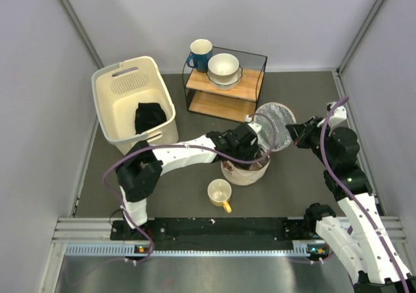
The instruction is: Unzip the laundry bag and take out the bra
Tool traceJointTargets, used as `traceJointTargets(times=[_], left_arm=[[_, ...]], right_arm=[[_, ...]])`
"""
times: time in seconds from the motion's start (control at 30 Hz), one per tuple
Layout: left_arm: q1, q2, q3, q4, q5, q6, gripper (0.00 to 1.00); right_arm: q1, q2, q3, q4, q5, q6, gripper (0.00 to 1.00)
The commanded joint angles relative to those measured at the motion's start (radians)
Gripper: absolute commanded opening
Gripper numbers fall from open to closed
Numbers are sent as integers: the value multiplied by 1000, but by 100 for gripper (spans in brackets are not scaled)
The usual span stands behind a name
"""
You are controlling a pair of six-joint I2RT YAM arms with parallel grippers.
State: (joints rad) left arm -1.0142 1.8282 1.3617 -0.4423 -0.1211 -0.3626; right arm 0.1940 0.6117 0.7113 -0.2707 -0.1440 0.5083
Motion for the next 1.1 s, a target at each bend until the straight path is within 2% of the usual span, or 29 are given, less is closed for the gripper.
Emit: traceJointTargets(times=[0.0,0.1,0.17,0.27,0.3,0.33,0.37,0.43,0.73,1.07], left_arm=[[2,52,2,17,-34,-15,72],[2,86,-4,31,-17,-21,70],[2,101,-6,36,-12,-24,66],[2,106,-13,37,-5,-26,45],[2,105,-16,36,-2,-24,19],[3,103,-16,33,3,-24,7],[3,99,-13,18,6,-21,0],[3,85,10,-16,11,-6,0],[5,-183,92,-111,104,21,0],[11,-283,139,-88,179,-24,0]], right_arm=[[-2,-3,10,45,-5,2,0],[-2,-1,10,45,-2,3,0],[-2,-1,14,44,1,2,0],[-2,-3,17,42,9,-1,0],[-2,-1,19,39,11,-2,0],[-4,-1,19,39,18,-2,0],[-2,0,22,38,18,-5,0],[-4,2,28,33,21,-13,0],[-2,11,19,21,54,-22,0],[-2,-12,-4,11,63,-5,0]])
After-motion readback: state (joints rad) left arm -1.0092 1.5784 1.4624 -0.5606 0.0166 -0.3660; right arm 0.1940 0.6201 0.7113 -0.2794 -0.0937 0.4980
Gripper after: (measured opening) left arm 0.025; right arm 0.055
